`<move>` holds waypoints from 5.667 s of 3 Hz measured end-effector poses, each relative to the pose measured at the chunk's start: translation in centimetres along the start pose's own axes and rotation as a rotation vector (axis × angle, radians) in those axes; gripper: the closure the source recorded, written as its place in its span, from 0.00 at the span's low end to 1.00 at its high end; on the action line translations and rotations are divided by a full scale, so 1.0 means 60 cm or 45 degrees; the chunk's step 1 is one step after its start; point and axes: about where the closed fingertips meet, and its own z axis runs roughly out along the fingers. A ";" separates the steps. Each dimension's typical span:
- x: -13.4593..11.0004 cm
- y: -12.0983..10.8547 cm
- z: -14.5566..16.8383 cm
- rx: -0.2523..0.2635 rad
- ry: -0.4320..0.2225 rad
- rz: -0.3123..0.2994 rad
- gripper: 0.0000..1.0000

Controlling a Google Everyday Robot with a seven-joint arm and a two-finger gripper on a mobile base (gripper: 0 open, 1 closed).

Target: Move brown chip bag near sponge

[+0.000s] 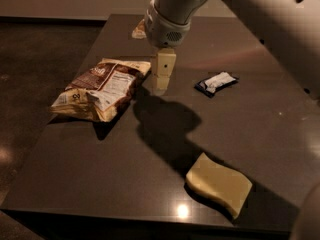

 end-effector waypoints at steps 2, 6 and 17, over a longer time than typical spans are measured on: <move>-0.031 -0.036 0.077 -0.108 0.044 -0.196 0.00; -0.082 -0.063 0.161 -0.253 0.128 -0.343 0.00; 0.062 0.199 -0.080 -0.160 -0.133 -0.354 0.84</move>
Offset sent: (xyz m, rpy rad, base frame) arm 0.0275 0.0640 -0.0396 -0.1399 0.0127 0.2447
